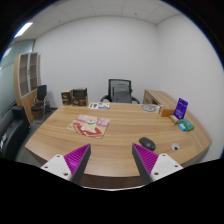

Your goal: Arrange mouse

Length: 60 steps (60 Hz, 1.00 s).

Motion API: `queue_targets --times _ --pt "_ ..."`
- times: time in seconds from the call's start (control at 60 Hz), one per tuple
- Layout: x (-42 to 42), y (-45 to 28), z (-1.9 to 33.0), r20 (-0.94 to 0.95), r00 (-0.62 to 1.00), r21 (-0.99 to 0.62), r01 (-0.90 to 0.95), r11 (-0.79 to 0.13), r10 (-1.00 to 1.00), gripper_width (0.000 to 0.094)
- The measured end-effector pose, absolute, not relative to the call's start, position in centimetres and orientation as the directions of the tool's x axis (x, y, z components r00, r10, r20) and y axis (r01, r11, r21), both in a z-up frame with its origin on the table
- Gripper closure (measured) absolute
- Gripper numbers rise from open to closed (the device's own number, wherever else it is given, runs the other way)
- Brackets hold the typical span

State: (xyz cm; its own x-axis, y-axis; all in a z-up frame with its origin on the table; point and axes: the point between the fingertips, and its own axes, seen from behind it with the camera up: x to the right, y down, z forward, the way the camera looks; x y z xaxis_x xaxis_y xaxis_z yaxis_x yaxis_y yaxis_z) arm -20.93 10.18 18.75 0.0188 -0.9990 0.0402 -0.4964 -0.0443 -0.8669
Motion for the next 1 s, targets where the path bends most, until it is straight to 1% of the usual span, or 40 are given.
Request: queue_targets --times 0.15,0.3,0.533,0.767,1.0 --pt "-20.5 6.6 17.0 0.062 -0.025 -0.861 -0.508 -0.041 -0.998 0.0073" --pt "-19.4 0.5 14.2 0.082 -0.066 -0.847 -0.531 -0.035 -0.994 0.0071" --pt "-18.3 -6.1 10.0 0.119 -0.080 -0.824 -0.563 -0.054 -0.990 0.0072" --pt "-15.8 -9.1 6.3 0.095 -0.063 -0.811 -0.583 -0.041 -0.993 0.0071" --pt "-10.9 -10.7 2.0 0.075 -0.029 -0.793 -0.608 -0.042 -0.997 0.0070"
